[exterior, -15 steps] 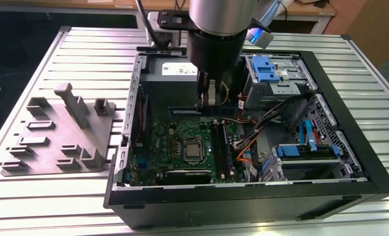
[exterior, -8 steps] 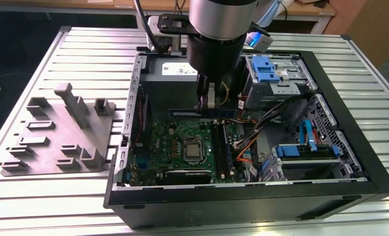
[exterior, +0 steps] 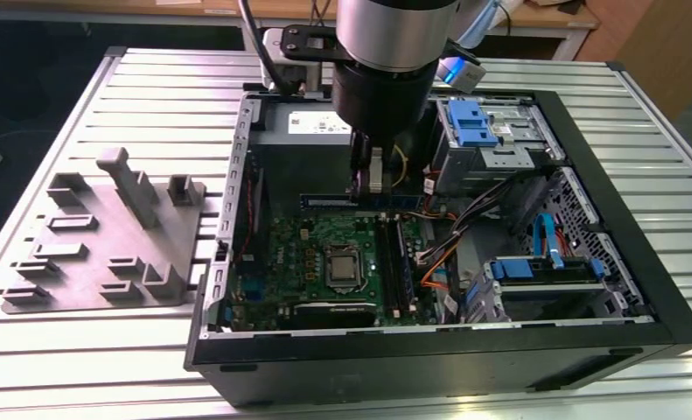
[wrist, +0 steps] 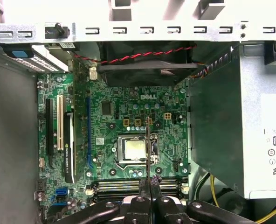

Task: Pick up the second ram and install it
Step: 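Insert the second ram into the second slot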

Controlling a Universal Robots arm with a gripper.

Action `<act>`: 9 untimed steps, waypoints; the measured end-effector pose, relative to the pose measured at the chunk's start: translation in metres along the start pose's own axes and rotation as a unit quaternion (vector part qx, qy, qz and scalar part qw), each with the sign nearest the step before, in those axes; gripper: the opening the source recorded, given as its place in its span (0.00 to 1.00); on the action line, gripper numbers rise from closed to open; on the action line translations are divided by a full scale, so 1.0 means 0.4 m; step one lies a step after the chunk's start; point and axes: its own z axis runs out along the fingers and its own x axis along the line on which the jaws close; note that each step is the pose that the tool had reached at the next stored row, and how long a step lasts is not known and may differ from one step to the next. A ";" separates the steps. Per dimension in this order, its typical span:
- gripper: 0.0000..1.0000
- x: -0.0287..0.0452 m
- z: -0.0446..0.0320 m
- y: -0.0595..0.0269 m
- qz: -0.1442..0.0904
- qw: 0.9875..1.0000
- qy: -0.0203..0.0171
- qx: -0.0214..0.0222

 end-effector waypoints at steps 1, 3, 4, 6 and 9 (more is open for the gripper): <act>0.12 0.000 0.000 0.000 0.000 1.000 0.000 0.000; 0.12 0.000 0.000 0.000 0.000 1.000 0.000 0.000; 0.12 0.000 0.000 0.000 0.000 1.000 0.000 0.000; 0.12 0.000 0.000 0.000 0.013 1.000 -0.001 0.000; 0.12 0.000 0.000 0.000 0.039 0.999 -0.001 0.001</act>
